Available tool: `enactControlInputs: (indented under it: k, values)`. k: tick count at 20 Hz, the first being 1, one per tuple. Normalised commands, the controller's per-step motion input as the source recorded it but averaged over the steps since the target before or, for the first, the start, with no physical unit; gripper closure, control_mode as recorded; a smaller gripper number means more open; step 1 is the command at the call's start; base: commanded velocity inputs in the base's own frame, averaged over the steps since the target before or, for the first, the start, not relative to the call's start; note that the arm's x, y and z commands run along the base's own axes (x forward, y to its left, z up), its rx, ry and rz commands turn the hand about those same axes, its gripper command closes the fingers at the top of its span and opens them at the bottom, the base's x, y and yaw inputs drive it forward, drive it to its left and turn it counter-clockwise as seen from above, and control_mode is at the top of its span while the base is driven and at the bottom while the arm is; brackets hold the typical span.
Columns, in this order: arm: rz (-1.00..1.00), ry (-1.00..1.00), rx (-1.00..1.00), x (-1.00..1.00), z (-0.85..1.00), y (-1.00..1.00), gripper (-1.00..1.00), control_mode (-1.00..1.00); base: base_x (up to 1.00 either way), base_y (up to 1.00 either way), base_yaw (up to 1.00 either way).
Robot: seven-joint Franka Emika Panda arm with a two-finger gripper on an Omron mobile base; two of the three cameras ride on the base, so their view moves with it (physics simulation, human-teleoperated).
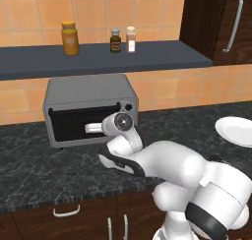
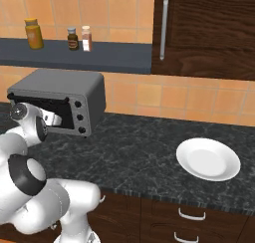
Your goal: Pick up the kebab skewer and baguette bread, and place them inside the toaster oven. Close the toaster oven door and start by setting the timer.
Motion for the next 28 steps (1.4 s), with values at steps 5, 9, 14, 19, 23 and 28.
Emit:
enactControlInputs:
  k: [5,9,14,19,23,28]
  values:
    - [0.00,-0.13,0.00,-0.56,0.11,0.00,-1.00,-1.00,0.00,0.00,0.00]
    - [0.00,-0.16,0.00,-0.38,0.08,-0.06,-1.00,-1.00,0.00,0.00,0.00]
    - [0.00,-0.05,-0.06,-0.04,0.23,-0.21,-1.00,-1.00,0.00,0.00,0.00]
    - [0.09,0.03,-0.42,0.00,0.30,-0.31,-1.00,-1.00,0.00,0.00,0.00]
    - [0.09,0.20,-0.66,0.00,0.15,-0.30,-1.00,-1.00,0.00,0.00,0.00]
    - [0.10,0.39,-0.80,0.10,-0.01,-0.16,-1.00,-1.00,0.00,0.00,0.00]
